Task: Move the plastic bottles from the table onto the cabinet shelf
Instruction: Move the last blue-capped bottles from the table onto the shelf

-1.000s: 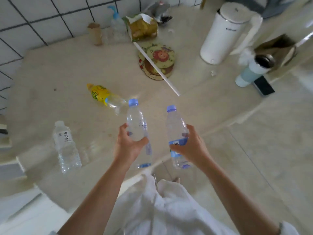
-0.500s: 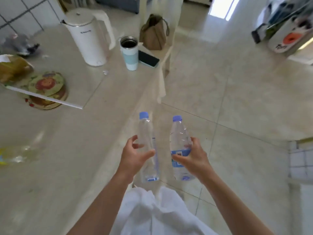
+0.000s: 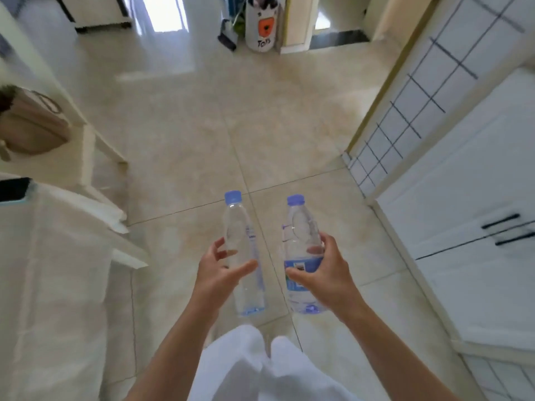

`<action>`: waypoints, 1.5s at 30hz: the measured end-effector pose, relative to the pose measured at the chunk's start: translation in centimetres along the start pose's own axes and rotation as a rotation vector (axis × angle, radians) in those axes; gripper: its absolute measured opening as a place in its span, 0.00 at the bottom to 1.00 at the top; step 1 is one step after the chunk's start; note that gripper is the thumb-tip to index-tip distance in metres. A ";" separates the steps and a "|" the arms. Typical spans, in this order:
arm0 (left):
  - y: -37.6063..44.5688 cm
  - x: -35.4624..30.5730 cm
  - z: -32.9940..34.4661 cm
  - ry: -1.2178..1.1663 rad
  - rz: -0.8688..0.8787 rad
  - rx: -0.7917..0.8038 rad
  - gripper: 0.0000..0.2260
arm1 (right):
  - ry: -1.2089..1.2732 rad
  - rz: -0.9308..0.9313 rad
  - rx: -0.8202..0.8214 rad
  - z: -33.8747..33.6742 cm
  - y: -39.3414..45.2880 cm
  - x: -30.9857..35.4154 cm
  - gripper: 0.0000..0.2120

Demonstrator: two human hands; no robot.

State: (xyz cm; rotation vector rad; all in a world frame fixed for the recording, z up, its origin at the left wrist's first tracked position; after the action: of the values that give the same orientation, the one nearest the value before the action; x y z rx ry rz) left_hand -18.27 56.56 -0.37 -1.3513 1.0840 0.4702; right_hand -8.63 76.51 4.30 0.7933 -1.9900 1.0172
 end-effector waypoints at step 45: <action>-2.1 -14.7 69.3 0.619 0.303 1.195 0.29 | 0.618 0.503 -1.080 -49.7 -3.5 -23.0 0.37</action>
State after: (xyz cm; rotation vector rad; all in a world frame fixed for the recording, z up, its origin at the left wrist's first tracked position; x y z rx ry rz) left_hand 0.58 124.76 3.34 -0.2344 1.6804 -0.4176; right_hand 23.01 121.35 6.51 -0.5613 -1.8070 0.2304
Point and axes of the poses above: each hand's wrist, its own y-axis towards the middle knuckle, its own z-axis out of the palm, x = y × z, the point moved 8 cm from there along y, towards the middle knuckle, and after that the axes turned 1 degree about -z, right-handed, at the moved point
